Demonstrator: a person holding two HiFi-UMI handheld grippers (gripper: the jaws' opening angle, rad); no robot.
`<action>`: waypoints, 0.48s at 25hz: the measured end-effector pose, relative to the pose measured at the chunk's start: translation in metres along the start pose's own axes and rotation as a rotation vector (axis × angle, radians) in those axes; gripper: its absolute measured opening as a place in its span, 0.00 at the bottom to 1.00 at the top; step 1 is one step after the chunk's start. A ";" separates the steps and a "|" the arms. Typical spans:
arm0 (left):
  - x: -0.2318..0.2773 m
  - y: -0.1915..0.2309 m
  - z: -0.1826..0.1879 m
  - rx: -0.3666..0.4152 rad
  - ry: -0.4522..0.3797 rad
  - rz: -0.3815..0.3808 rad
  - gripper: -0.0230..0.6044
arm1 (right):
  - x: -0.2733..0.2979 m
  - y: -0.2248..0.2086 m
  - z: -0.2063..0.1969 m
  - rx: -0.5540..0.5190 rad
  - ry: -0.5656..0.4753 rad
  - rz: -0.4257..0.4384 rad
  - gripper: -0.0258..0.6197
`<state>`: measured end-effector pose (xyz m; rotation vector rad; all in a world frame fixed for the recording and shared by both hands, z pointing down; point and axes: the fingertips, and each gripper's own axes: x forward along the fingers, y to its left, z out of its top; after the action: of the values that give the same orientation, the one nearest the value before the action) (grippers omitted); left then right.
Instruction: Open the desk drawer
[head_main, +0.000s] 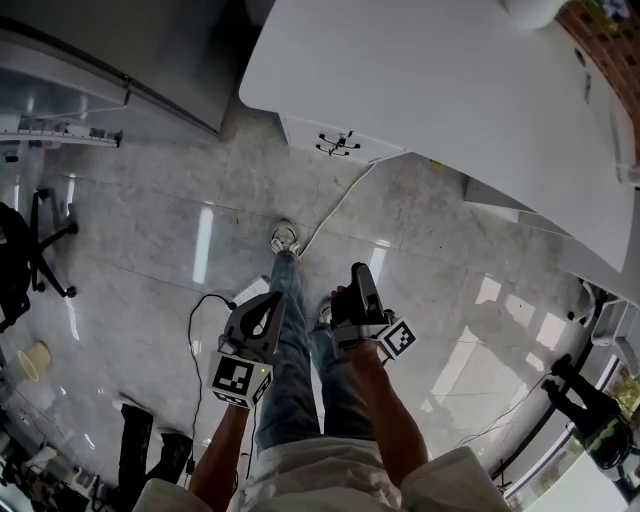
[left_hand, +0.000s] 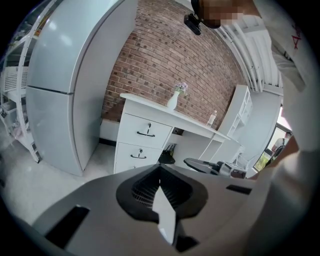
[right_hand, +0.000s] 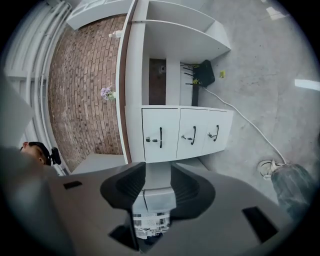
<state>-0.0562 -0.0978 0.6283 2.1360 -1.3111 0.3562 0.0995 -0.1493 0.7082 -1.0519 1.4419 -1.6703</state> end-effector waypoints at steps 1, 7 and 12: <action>0.000 0.001 0.000 -0.002 0.000 0.001 0.06 | 0.007 -0.002 0.002 0.003 -0.006 0.006 0.30; 0.001 0.010 0.007 -0.009 -0.009 0.017 0.06 | 0.072 -0.007 0.017 -0.029 0.007 0.040 0.30; -0.003 0.018 0.007 -0.029 -0.014 0.028 0.06 | 0.131 -0.018 0.036 -0.039 -0.014 0.045 0.30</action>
<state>-0.0737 -0.1055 0.6274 2.1014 -1.3474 0.3329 0.0746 -0.2785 0.7467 -1.0423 1.4836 -1.6062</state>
